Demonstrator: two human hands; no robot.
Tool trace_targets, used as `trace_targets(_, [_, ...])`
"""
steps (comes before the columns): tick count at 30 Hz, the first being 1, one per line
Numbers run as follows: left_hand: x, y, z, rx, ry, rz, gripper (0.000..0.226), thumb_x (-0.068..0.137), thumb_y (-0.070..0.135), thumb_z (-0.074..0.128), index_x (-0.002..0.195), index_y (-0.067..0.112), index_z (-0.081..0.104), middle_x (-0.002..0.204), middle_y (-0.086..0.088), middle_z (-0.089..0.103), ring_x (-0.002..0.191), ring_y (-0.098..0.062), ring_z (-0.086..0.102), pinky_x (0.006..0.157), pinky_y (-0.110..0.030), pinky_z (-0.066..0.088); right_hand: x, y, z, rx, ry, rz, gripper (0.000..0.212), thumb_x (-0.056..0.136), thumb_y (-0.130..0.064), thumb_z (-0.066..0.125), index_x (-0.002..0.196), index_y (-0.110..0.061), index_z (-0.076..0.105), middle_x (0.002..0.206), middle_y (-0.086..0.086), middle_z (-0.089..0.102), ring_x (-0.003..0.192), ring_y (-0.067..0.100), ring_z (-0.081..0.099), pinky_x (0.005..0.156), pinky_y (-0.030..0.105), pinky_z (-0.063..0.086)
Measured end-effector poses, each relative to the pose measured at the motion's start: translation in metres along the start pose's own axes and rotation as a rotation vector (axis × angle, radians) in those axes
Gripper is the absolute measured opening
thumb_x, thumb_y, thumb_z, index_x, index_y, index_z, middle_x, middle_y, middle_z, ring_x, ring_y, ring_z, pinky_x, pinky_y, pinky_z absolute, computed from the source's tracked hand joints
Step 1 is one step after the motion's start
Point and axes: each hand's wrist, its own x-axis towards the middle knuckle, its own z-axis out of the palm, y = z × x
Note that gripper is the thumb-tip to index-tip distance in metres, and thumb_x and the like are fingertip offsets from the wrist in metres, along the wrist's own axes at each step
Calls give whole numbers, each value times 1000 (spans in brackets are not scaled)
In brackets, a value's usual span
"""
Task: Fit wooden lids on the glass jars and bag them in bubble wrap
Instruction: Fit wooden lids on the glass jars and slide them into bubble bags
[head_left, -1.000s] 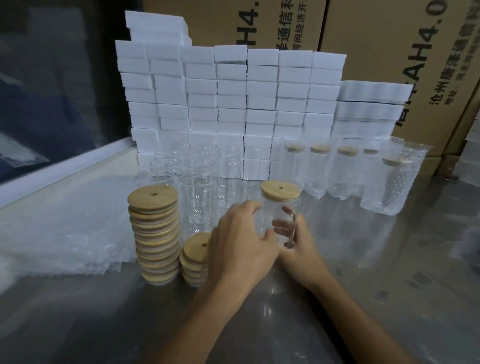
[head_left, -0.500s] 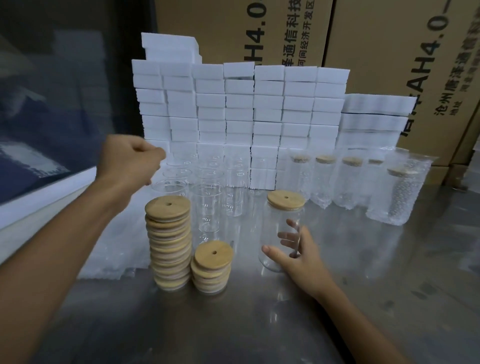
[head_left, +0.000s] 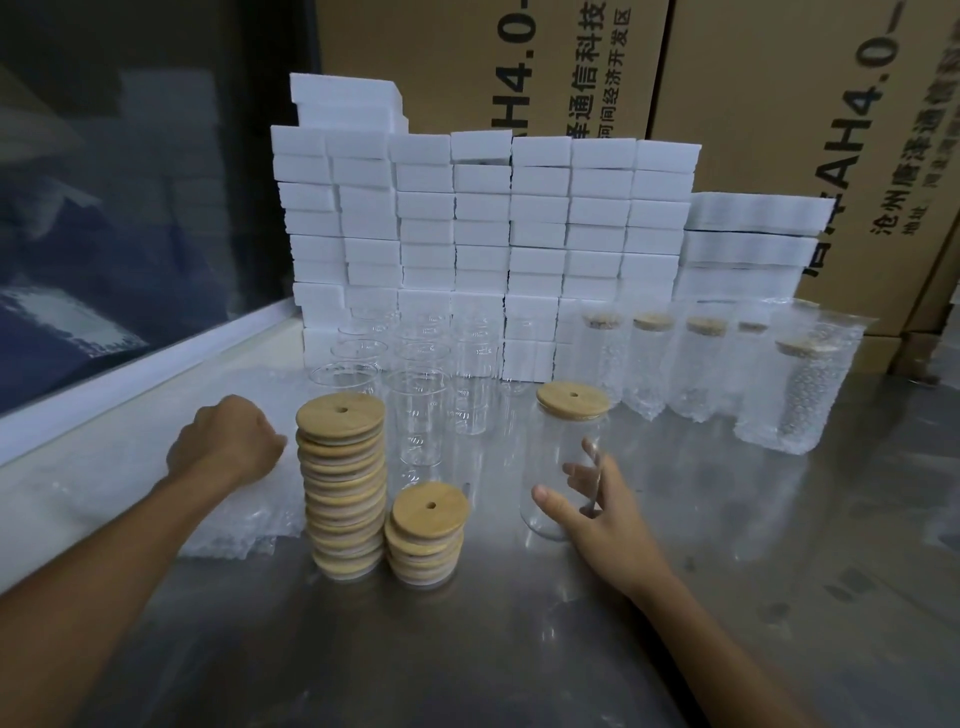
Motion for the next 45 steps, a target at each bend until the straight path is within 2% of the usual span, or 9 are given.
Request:
trace_targets(3, [-1, 6, -7, -114, 136, -25, 28, 93, 22, 61, 74, 3, 67, 75, -16, 64, 67, -33, 56, 64, -35, 43, 1, 3, 0, -47, 45, 7, 90, 77, -56, 71, 154, -28, 32, 141, -5, 51, 129, 6, 48, 75, 1, 43])
trace_targets(7, [-8, 27, -29, -281, 419, 52, 21, 95, 18, 53, 89, 4, 67, 83, -16, 60, 74, -32, 49, 69, -40, 42, 1, 2, 0, -118, 186, -6, 82, 88, -40, 74, 156, -22, 31, 142, -5, 48, 123, 9, 49, 97, 25, 42])
trace_targets(13, [-33, 80, -61, -505, 644, 448, 17, 95, 19, 52, 94, 9, 66, 93, -10, 65, 79, -21, 54, 68, -32, 40, -3, -13, -5, -52, 440, -125, 49, 91, -34, 72, 133, -27, 49, 122, -8, 57, 107, 5, 56, 89, 31, 48])
trace_targets(18, [-82, 124, -48, -545, 643, 831, 13, 95, 14, 52, 91, 8, 63, 89, -8, 62, 77, -29, 56, 66, -44, 47, -9, -25, -3, 4, 425, -235, 18, 96, -34, 65, 113, -31, 58, 102, -11, 65, 96, 4, 61, 80, 31, 52])
trace_targets(23, [-130, 148, -1, -544, 461, 984, 8, 95, 10, 52, 93, 9, 59, 88, -5, 57, 71, -25, 53, 61, -43, 47, -11, -29, -3, 3, 446, -353, 24, 93, -49, 52, 107, -33, 61, 94, -19, 67, 93, 0, 63, 78, 16, 47])
trace_targets(28, [-149, 150, 51, -384, 200, 955, 6, 92, 9, 53, 95, 14, 56, 96, -1, 53, 76, -28, 57, 59, -37, 44, -10, -29, -6, 146, 358, -448, 33, 92, -53, 47, 116, -34, 59, 92, -3, 71, 88, 13, 68, 80, 22, 51])
trace_targets(32, [-156, 138, 85, -289, 50, 924, 14, 88, 16, 55, 102, 17, 57, 106, 5, 50, 87, -24, 57, 65, -38, 47, -10, -31, -3, 68, 348, -425, 18, 87, -49, 61, 102, -39, 59, 82, -23, 69, 77, -2, 66, 70, 11, 48])
trace_targets(36, [-160, 130, 113, -246, -101, 862, 8, 83, 19, 56, 90, 21, 55, 103, 12, 43, 86, -19, 55, 63, -32, 39, -6, -23, -3, -123, 437, -373, 17, 95, -19, 69, 84, -31, 63, 73, -11, 69, 73, 5, 67, 66, 27, 53])
trace_targets(45, [-156, 137, 117, -1222, -239, 253, 24, 78, 46, 57, 81, 23, 61, 76, 4, 67, 68, -16, 62, 62, -28, 45, -4, -20, 0, -315, 369, -453, 24, 95, -16, 70, 72, -16, 64, 66, -10, 56, 61, 10, 55, 56, 31, 44])
